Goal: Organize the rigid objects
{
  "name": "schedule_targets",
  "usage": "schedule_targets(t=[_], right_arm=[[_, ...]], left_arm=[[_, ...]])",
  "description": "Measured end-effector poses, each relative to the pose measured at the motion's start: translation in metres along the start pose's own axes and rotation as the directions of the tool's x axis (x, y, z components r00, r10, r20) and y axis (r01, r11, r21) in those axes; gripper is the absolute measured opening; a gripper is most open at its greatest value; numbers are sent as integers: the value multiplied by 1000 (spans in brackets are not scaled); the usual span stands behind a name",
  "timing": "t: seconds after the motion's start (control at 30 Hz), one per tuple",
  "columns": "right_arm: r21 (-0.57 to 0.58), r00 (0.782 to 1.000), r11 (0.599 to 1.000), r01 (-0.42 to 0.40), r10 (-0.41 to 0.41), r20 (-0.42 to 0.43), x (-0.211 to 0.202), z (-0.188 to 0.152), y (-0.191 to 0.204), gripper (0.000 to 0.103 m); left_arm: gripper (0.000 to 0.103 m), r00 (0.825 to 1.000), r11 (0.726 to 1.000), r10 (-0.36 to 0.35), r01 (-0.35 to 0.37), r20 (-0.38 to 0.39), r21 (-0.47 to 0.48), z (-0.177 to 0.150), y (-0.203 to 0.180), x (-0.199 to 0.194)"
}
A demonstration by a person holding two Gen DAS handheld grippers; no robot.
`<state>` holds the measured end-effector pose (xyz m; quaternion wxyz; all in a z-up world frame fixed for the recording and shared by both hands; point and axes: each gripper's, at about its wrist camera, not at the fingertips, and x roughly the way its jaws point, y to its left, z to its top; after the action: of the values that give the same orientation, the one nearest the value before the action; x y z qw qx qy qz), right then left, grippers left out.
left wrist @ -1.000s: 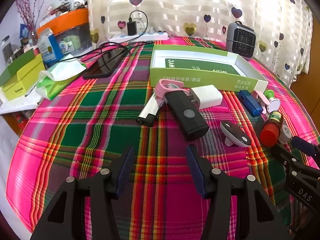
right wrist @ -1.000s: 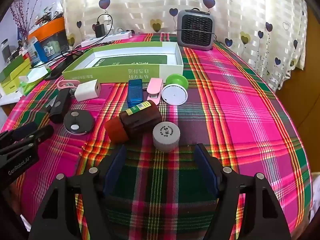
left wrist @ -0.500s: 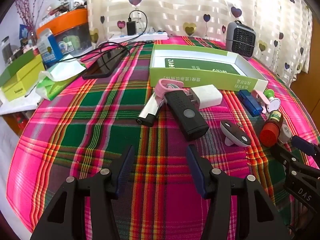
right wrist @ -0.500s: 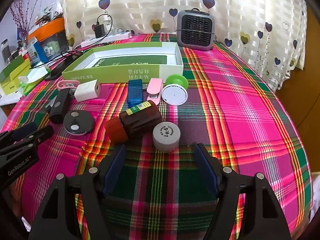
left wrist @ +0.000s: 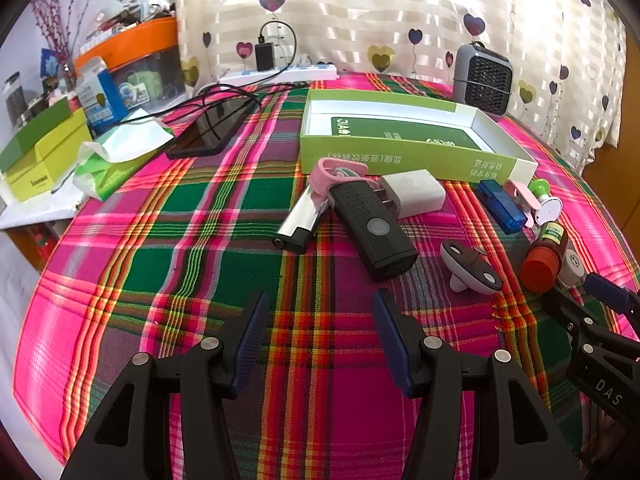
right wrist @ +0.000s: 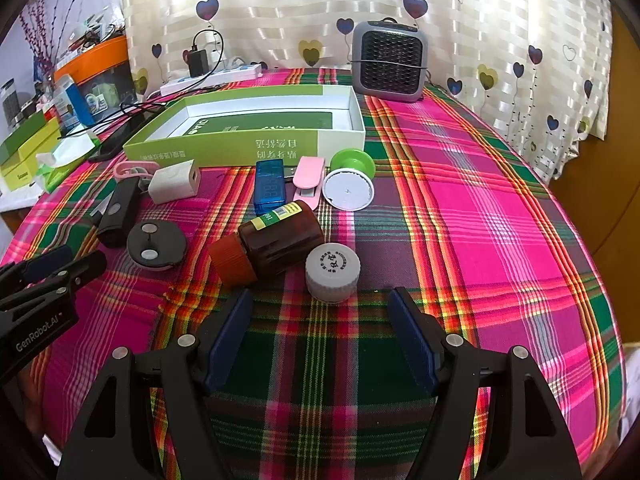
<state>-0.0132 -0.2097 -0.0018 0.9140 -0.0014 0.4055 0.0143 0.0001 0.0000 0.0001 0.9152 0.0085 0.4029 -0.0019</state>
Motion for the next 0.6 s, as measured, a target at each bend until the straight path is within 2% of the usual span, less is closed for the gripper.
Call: schedule_targets(t=[0.6], right_arm=[[1, 1000, 1000, 2, -2, 4, 0, 1, 2, 71]], left_arm=[[53, 1000, 1000, 1, -1, 1, 1, 0, 0, 0]])
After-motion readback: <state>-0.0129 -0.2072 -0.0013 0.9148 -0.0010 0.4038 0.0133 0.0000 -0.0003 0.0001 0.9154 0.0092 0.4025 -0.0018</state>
